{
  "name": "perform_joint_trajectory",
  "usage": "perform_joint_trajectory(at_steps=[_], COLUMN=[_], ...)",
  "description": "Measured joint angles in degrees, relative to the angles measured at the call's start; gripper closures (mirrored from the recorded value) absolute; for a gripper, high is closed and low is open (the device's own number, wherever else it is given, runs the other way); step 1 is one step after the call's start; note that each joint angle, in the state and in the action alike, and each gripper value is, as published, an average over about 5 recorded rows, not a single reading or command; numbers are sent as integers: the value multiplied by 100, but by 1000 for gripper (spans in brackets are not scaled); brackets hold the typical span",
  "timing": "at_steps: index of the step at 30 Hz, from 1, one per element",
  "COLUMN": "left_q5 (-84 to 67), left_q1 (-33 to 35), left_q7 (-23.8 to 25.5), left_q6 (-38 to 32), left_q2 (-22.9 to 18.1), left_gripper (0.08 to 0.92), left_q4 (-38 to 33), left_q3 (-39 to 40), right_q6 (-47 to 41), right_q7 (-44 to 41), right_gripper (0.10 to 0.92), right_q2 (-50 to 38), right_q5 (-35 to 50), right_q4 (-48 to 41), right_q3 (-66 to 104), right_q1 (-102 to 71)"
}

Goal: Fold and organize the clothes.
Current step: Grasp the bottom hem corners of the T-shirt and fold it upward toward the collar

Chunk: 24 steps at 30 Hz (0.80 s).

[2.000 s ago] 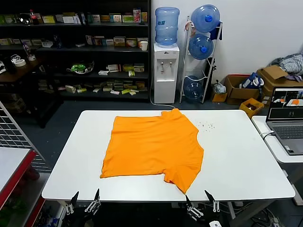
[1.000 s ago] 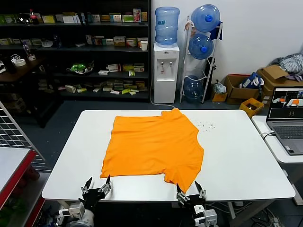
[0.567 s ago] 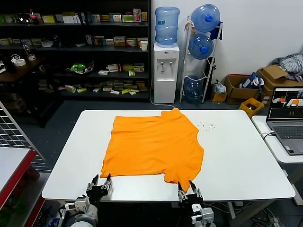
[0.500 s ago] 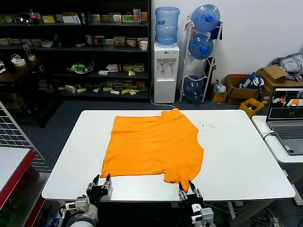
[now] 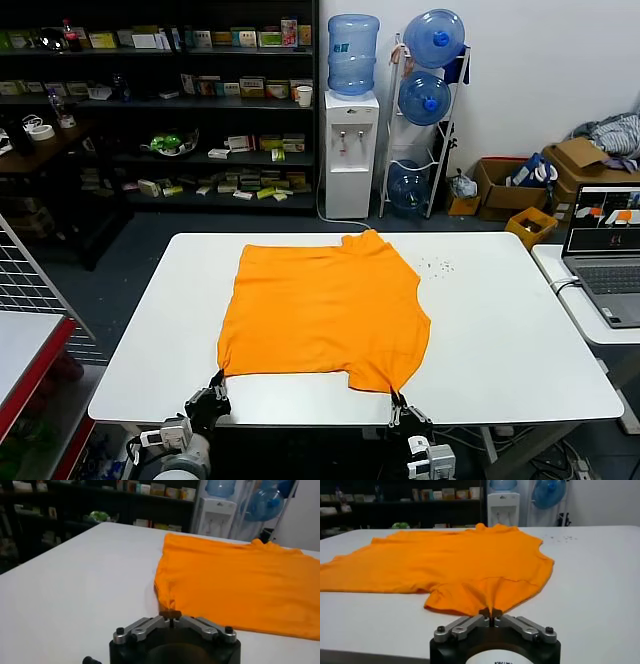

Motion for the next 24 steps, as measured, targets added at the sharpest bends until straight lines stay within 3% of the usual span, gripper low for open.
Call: perform_joint_trajectory(at_steps=[14, 24], left_q5=[-361, -529], left_q1=[991, 1396], left_q7=[-323, -354], left_q6=[108, 61], left_q2=[522, 672], left_gripper=[910, 910], left_q4=[-1185, -1688], left_q3=[-124, -30], right_q6=[171, 107], right_q7=[299, 454], right_gripper=[899, 899], right_q2=[-603, -770], right_q5=[92, 325], right_q4=[968, 1037], right_q3=[191, 197], right_q1=[-1125, -635])
